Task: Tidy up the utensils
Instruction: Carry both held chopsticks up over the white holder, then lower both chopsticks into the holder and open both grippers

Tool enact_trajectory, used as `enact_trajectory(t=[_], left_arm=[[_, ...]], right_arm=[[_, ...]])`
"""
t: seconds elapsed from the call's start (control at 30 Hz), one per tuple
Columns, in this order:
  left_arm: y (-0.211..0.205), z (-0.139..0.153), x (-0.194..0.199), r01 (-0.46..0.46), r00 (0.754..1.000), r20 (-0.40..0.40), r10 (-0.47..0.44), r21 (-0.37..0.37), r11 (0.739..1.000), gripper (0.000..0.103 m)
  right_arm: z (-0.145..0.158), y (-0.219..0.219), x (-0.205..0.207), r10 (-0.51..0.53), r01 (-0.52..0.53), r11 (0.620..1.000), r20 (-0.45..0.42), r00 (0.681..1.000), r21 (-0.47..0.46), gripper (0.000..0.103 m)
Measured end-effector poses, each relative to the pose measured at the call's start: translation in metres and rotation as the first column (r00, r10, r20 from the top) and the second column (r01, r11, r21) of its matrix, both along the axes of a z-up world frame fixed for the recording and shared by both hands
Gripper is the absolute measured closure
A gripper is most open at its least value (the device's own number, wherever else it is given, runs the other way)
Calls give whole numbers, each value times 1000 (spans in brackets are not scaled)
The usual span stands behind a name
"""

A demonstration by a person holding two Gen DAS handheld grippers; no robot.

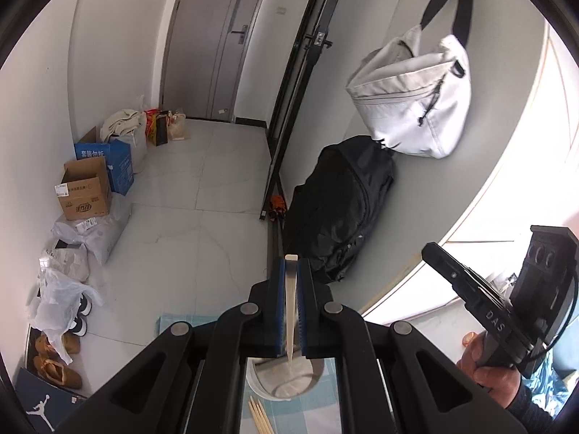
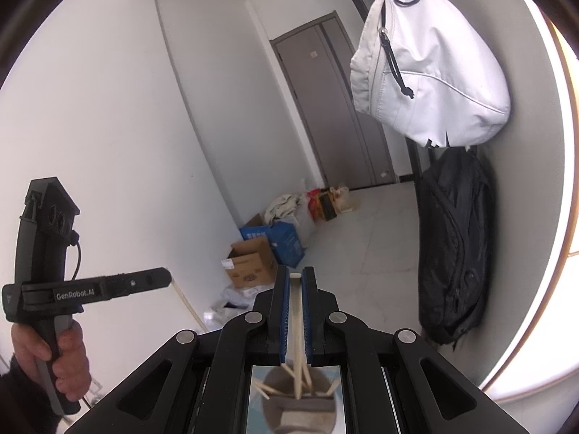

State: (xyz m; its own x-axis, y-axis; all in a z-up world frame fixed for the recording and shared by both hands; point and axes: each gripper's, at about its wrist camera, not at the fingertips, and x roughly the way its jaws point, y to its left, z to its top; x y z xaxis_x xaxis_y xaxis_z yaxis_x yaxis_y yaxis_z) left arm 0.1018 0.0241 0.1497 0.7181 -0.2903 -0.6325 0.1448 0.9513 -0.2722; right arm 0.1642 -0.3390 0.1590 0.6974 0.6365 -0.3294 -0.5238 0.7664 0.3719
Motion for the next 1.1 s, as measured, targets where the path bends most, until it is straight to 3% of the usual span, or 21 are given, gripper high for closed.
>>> enact_trajectory(t=[0.4,0.63,0.93,0.97,1.0,1.07,1.1], left_arm=[[-7,-39,32,31,996,-83,-28,39,999,101],[-17,-57,35,87,990,-121,-78,67,994,101],[-12,-73,42,151,963,-227,-147,-4,989,101],[-11,-72,42,155,960,-234,-154,-14,988,100],[-8,-71,42,149,958,-246,-150,-23,989,99],[-3,-70,39,138,958,-250,-143,-41,990,85],[-1,-69,36,133,960,-242,-140,-46,990,82]], right_arm=[[-38,36,34,64,-66,992,-30,998,-105,97],[-70,46,40,93,-107,985,-103,990,-133,97],[-98,54,36,160,-189,973,-201,966,-133,94],[-100,54,34,161,-192,972,-208,965,-135,92],[-101,53,33,161,-192,972,-214,963,-133,79],[-101,49,29,167,-192,977,-218,962,-98,59],[-100,45,26,172,-193,978,-213,962,-81,57]])
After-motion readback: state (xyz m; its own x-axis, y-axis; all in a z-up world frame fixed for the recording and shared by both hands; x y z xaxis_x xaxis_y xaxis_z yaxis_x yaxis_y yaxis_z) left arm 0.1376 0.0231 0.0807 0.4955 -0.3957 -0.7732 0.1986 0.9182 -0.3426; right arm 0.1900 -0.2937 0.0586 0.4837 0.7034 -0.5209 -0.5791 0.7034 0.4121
